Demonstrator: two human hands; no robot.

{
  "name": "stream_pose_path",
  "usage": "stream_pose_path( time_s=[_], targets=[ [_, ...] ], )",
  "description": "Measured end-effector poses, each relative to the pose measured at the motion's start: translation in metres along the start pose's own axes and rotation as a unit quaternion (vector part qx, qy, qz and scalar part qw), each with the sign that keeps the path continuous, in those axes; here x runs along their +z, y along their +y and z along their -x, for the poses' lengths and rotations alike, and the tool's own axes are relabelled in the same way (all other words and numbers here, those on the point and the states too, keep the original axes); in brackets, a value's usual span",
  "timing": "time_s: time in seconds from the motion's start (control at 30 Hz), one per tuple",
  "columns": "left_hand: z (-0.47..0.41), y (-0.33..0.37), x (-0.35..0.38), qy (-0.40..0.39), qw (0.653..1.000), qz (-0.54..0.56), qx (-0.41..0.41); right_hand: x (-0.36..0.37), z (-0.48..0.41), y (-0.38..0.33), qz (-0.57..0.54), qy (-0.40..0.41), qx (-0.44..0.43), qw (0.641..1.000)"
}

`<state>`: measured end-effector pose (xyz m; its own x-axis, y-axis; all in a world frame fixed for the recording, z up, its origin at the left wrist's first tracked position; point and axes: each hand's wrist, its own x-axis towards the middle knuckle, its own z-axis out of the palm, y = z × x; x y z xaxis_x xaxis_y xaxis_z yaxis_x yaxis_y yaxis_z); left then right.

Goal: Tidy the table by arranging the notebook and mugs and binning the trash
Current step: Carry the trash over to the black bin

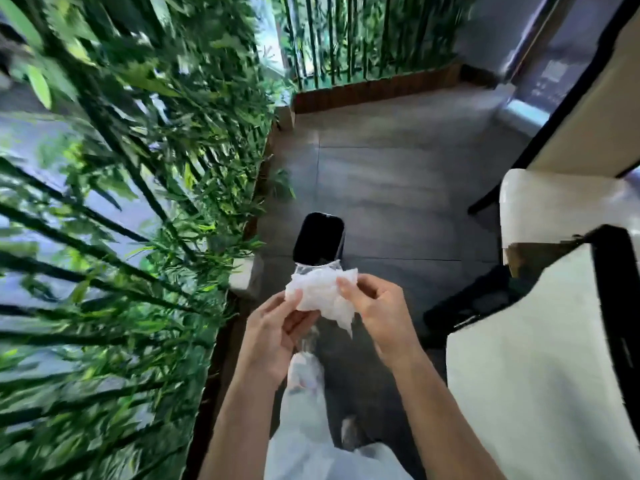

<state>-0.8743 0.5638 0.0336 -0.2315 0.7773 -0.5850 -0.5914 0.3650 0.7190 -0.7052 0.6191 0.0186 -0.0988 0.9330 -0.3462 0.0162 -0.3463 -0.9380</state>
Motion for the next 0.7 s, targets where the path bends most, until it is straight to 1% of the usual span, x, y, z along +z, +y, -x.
stream_pose_path(
  time_s=[0.13,0.27,0.4,0.47,0.53,0.6,0.63,0.7],
  targets=[
    [-0.116,0.005,0.008,0.033,0.998,0.007,-0.061,0.018,-0.104,0.017,0.021,0.027,0.045,0.998],
    [-0.248,-0.003,0.012,0.07,0.99,-0.018,-0.12,0.039,-0.223,0.056,0.03,0.059,0.124,0.99],
    [-0.388,-0.027,0.002,0.12,0.978,-0.054,-0.164,0.063,-0.339,0.133,0.014,0.085,0.217,0.972],
    [-0.45,-0.044,-0.009,0.124,0.973,-0.081,-0.175,0.073,-0.389,0.178,0.019,0.103,0.241,0.965],
    [-0.509,-0.065,-0.024,0.132,0.961,-0.136,-0.202,0.081,-0.438,0.224,0.038,0.105,0.262,0.959],
    [-0.555,-0.084,-0.042,0.125,0.931,-0.253,-0.233,0.083,-0.474,0.259,0.05,0.086,0.297,0.95],
    [-0.575,-0.091,-0.054,0.12,0.901,-0.34,-0.241,0.081,-0.484,0.275,0.06,0.079,0.319,0.943],
    [-0.601,-0.098,-0.072,0.086,0.816,-0.527,-0.221,0.072,-0.494,0.291,0.116,0.065,0.363,0.922]
  ],
)
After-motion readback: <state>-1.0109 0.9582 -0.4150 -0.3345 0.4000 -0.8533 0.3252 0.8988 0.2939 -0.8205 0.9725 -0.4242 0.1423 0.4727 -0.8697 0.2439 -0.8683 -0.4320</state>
